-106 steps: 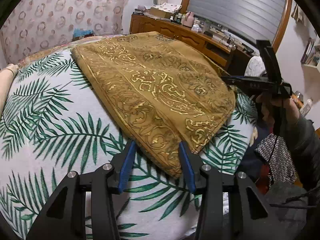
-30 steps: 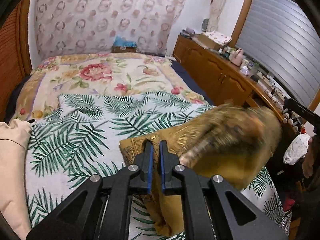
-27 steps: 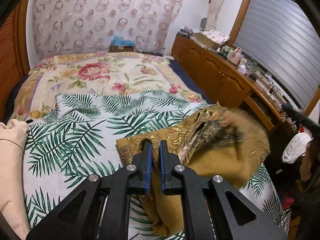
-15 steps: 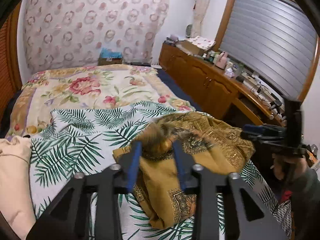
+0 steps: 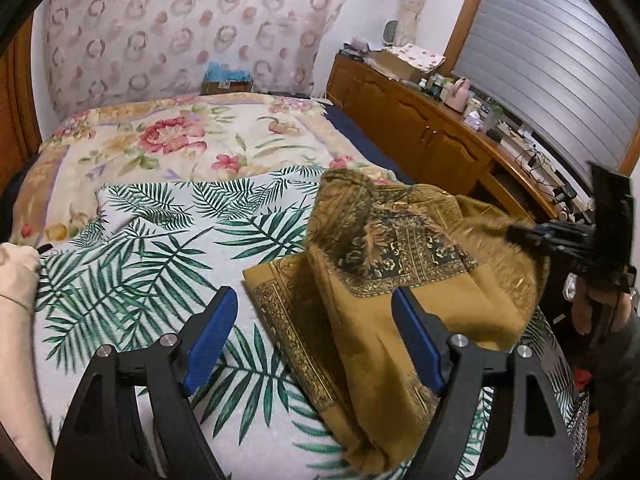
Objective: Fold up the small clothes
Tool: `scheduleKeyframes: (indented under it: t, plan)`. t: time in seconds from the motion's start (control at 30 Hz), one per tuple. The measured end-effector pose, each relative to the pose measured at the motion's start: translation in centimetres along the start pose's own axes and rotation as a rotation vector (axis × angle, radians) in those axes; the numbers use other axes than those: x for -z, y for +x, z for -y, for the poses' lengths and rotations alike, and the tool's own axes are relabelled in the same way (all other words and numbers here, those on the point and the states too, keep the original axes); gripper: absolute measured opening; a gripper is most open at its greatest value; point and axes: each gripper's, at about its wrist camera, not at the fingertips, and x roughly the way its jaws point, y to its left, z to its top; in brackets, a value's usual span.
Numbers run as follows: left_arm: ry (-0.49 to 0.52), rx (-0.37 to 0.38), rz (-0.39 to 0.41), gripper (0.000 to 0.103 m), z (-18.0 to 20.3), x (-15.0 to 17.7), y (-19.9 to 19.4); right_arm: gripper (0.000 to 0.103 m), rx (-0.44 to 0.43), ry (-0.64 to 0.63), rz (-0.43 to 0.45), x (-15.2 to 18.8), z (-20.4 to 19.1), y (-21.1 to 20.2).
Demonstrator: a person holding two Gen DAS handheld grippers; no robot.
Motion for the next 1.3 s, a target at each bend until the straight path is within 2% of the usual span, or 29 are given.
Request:
scheduleKeyframes:
  t: [0.13,0.2,0.3,0.4,0.5,0.63,0.7,0.77,0.83,0.93,1.0,1.07,1.17,1.3]
  plan:
    - [-0.003,-0.023,0.009,0.08,-0.3,-0.3,1.0,0.007,0.072,-0.009,0.17,-1.0,-0.5,-2.0]
    - [-0.009,-0.029,0.011,0.08,-0.4,-0.4,1.4,0.007,0.105,-0.004,0.211,-1.5,-0.6,-2.0]
    - [-0.014,-0.033,0.004,0.08,-0.6,-0.3,2.0,0.007,0.122,0.009,0.131,-2.1,-0.3,0.5]
    - [0.0,-0.075,-0.008,0.08,-0.5,-0.2,2.5,0.007,0.104,0.031,0.051,-2.4,0.1,2.7]
    - [-0.004,-0.069,-0.031,0.074,-0.9,0.1,2.9,0.009,0.082,0.043,0.011,-2.8,0.4,3.8]
    - [-0.034,-0.031,-0.053,0.063,-1.2,0.2,3.3,0.023,0.058,0.059,-0.049,-3.8,1.3,5.4]
    - [-0.045,-0.015,-0.063,0.059,-1.2,0.3,3.6,0.041,0.046,0.08,-0.067,-3.6,1.9,5.7]
    - [-0.049,-0.011,-0.061,0.059,-1.1,0.5,3.7,0.051,0.009,0.101,-0.102,-3.8,2.5,6.3]
    - [-0.048,-0.014,-0.064,0.059,-0.9,0.5,3.7,0.053,-0.002,0.104,-0.129,-4.2,2.7,7.1]
    - [-0.068,0.003,-0.065,0.059,-1.0,0.4,3.7,0.054,-0.018,0.113,-0.124,-4.9,3.4,7.2]
    - [-0.088,0.022,-0.064,0.054,-1.1,0.4,3.7,0.055,-0.014,0.11,-0.125,-5.1,3.7,7.2]
    - [-0.093,0.035,-0.066,0.041,-1.3,0.3,3.8,0.056,-0.001,0.103,-0.118,-5.0,3.7,7.2]
    - [-0.097,0.046,-0.064,0.036,-1.3,0.4,3.8,0.075,0.049,0.123,-0.115,-4.3,3.8,7.3]
    - [-0.125,0.049,-0.061,0.036,-1.5,0.4,3.9,0.079,0.022,0.172,-0.109,-3.7,3.9,8.1]
